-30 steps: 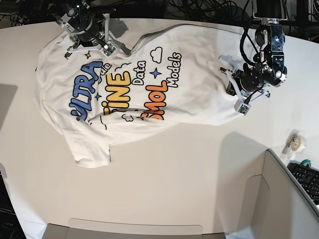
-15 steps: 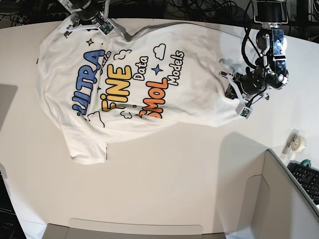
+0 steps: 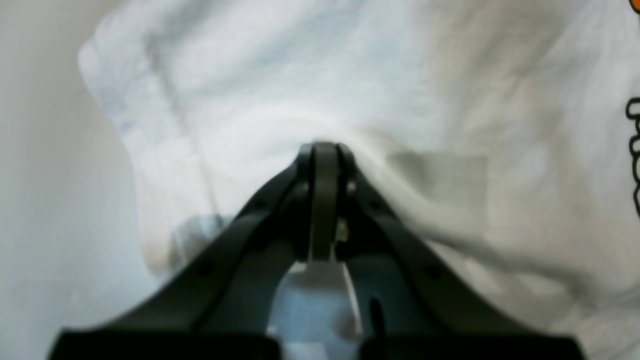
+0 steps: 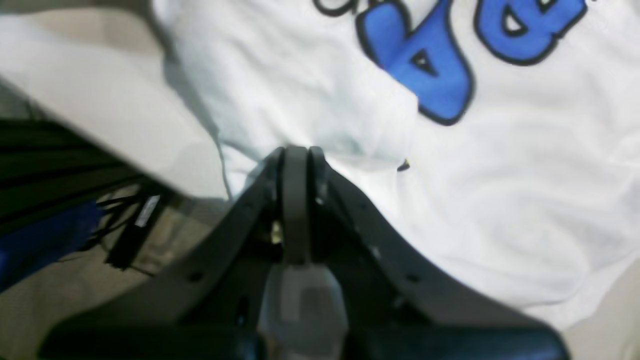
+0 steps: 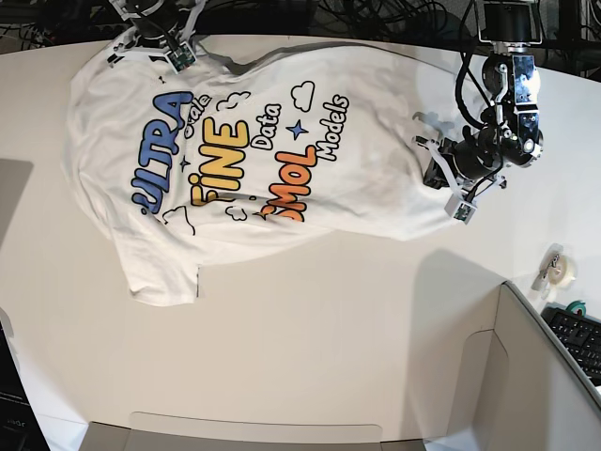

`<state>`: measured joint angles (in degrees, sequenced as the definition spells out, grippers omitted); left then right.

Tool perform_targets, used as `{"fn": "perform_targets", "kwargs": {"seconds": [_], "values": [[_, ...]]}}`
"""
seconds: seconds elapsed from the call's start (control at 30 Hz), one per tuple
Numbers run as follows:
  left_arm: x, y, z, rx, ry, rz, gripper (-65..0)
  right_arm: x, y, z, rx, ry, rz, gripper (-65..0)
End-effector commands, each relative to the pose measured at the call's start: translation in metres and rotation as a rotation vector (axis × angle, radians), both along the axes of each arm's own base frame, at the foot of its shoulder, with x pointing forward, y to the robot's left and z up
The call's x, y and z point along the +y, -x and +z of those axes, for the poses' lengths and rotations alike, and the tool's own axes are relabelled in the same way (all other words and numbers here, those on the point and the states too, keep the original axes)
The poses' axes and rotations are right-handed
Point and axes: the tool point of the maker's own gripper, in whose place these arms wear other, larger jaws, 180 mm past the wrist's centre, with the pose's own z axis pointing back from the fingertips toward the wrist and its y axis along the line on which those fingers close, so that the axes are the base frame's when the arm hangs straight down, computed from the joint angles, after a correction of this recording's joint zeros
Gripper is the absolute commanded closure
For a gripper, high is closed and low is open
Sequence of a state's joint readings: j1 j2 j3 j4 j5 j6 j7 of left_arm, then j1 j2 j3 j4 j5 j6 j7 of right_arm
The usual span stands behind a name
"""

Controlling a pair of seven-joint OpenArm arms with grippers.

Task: Layout the t-shirt on the table in an organized manner, then fold the t-shirt properly
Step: 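Drag the shirt with both grippers to spread it flat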

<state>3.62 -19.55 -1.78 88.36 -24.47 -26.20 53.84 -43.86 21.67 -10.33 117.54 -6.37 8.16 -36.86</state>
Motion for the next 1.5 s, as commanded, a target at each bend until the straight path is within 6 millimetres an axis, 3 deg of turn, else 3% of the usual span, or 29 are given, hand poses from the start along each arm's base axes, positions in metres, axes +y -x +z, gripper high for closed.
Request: {"fn": "perform_targets", "kwargs": {"seconds": [0.0,0.17,0.5,0.67,0.77,0.9,1.0,1.23,1.47], "values": [[0.010,0.017,-0.015,0.090,-0.062,-0.005,0.0,-0.008,-0.007,0.005,-0.023,0.023,-0.014,0.0],[0.010,0.018,-0.017,0.094,-0.062,-0.005,0.0,-0.009,-0.028,0.013,-0.079,0.023,-0.013,0.0],[0.011,0.019,-0.019,0.102,-0.062,-0.001,0.0,0.024,-0.055,0.046,-0.315,-0.141,0.021,0.0],[0.011,0.019,-0.020,0.103,-0.061,0.000,0.0,0.039,-0.075,0.079,-0.510,-0.241,0.011,0.0],[0.011,0.019,-0.020,0.102,-0.060,0.001,0.0,0.031,-0.099,0.096,-0.610,-0.238,-0.056,0.0],[0.011,0.019,-0.020,0.102,-0.060,0.001,0.0,0.021,-0.121,0.085,-0.528,-0.185,-0.154,0.0],[0.011,0.019,-0.020,0.102,-0.060,0.001,0.0,0.015,-0.127,0.073,-0.432,-0.144,-0.204,0.0],[0.011,0.019,-0.020,0.102,-0.060,0.001,0.0,0.003,-0.109,0.045,-0.245,-0.068,-0.252,0.0],[0.012,0.021,-0.023,0.112,-0.058,0.005,0.0,0.012,-0.047,0.008,-0.007,-0.004,-0.075,0.0]]}}
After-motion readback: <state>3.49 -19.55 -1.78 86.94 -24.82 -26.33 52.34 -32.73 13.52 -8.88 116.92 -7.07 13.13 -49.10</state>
